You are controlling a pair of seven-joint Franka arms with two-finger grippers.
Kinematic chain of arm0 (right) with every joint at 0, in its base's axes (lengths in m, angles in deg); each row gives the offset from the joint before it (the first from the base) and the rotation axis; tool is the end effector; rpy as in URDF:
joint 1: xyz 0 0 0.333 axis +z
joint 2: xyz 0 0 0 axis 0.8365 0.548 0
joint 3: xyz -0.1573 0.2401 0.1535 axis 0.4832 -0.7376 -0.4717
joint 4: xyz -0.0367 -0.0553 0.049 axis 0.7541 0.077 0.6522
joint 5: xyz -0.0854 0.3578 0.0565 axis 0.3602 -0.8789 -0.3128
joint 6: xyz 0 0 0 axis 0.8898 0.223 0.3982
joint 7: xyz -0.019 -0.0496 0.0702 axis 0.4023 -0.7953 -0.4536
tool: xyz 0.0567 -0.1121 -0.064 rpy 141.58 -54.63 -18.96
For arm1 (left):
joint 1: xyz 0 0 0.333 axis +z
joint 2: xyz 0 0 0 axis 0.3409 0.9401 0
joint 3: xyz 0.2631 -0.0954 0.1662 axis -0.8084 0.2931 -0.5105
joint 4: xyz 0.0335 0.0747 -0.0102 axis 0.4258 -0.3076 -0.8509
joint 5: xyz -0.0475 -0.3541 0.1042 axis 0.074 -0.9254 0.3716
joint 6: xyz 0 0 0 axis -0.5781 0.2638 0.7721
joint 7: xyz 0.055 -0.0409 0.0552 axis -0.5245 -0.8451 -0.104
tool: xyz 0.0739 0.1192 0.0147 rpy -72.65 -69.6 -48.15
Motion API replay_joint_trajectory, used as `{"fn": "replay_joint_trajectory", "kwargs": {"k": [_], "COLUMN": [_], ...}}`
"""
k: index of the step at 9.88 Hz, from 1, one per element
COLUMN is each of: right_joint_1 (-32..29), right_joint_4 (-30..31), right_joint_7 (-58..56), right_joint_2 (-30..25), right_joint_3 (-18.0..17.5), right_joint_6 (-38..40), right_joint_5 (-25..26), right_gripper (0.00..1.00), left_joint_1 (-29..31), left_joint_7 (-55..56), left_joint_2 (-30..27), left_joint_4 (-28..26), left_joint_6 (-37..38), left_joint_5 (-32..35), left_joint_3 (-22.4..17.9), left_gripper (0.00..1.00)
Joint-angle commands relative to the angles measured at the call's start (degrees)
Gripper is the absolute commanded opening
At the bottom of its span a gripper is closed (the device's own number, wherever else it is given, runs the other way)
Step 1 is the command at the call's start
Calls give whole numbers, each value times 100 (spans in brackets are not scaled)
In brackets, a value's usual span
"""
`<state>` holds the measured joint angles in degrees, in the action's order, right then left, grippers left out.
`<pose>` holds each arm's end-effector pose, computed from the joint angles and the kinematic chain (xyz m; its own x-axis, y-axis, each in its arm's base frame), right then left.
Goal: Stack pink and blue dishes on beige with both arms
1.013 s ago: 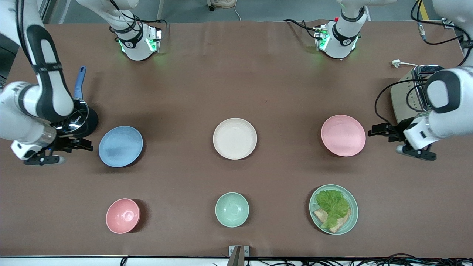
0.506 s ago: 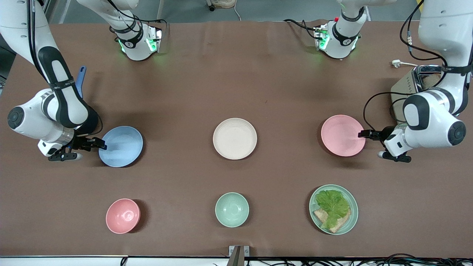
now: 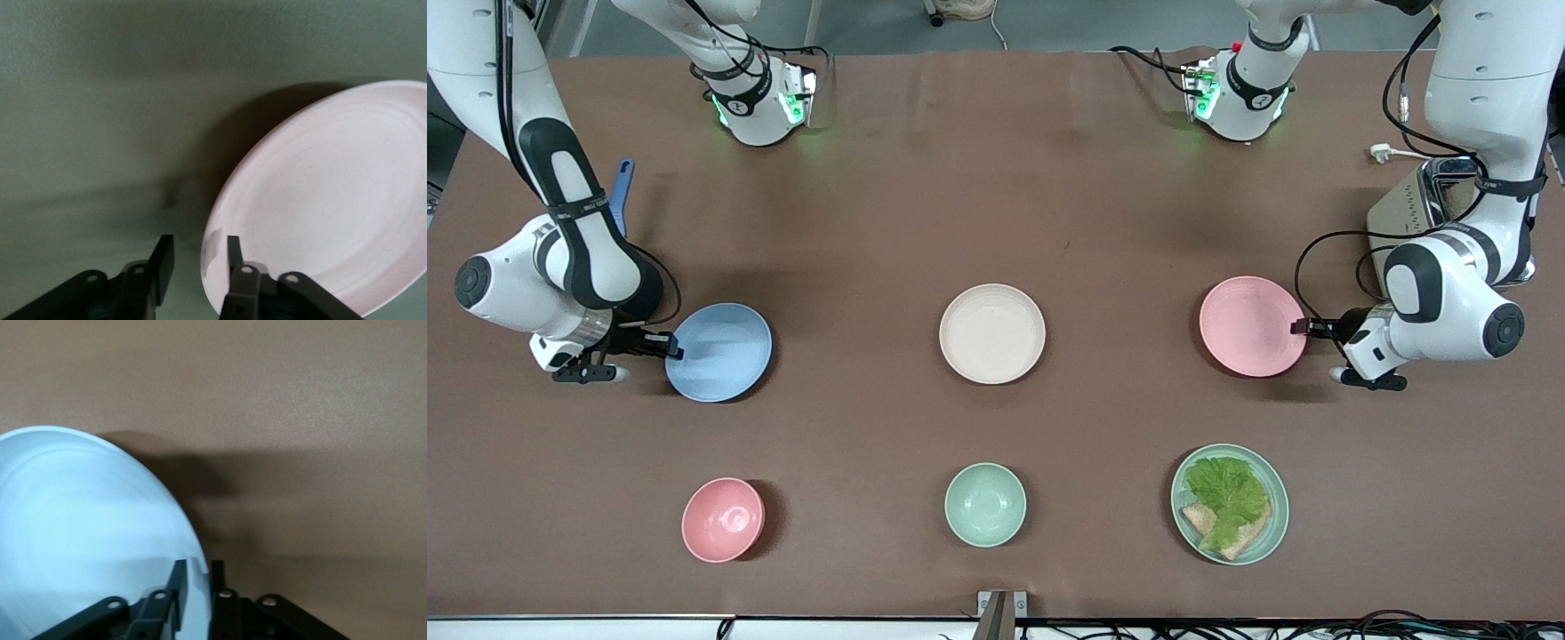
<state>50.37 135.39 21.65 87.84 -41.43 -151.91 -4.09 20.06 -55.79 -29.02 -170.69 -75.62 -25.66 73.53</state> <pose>0.5466 -0.1173 0.1826 0.9994 -0.0338 -0.0122 -0.0356 -0.9802 -0.1946 0.5520 0.0609 0.1751 0.9468 -0.1353 -0.2920 -0.0656 -0.9694 0.2364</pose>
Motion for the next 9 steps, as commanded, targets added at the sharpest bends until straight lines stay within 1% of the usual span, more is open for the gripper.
{"fn": "replay_joint_trajectory", "kwargs": {"k": [1,2,3,4,5,6,7,8,9], "right_joint_1": [-46,-20,59,60,68,69,208,366,533], "right_joint_4": [-156,-401,-804,-1348,-1962,-2464,-2878,-3091,-3145], "right_joint_7": [-267,-285,-268,-233,-120,334,991,1502,1847], "right_joint_2": [-41,-75,-145,-190,-181,-173,-173,-173,-181], "right_joint_3": [-21,136,381,540,637,638,612,586,568], "right_joint_6": [88,567,1286,2085,2832,3423,3838,4111,4262], "right_joint_5": [-176,-98,7,174,314,499,709,711,703], "right_gripper": [1,1,1,1,1,1,1,1,1], "left_joint_1": [13,5,22,57,57,57,57,57,49], "left_joint_7": [-125,-125,-117,-117,-91,-38,32,424,881], "left_joint_2": [74,30,-100,-372,-687,-1091,-1443,-1594,-1552], "left_joint_4": [-122,-122,-122,-139,-131,-96,-78,-60,88], "left_joint_6": [-187,-187,-161,-65,231,608,812,814,780], "left_joint_5": [-215,-286,-287,-287,-287,-295,-391,-618,-708], "left_joint_3": [-7,-7,10,54,168,360,623,1061,1509], "left_gripper": [8,1,0,0,0,0,1,1,1]}}
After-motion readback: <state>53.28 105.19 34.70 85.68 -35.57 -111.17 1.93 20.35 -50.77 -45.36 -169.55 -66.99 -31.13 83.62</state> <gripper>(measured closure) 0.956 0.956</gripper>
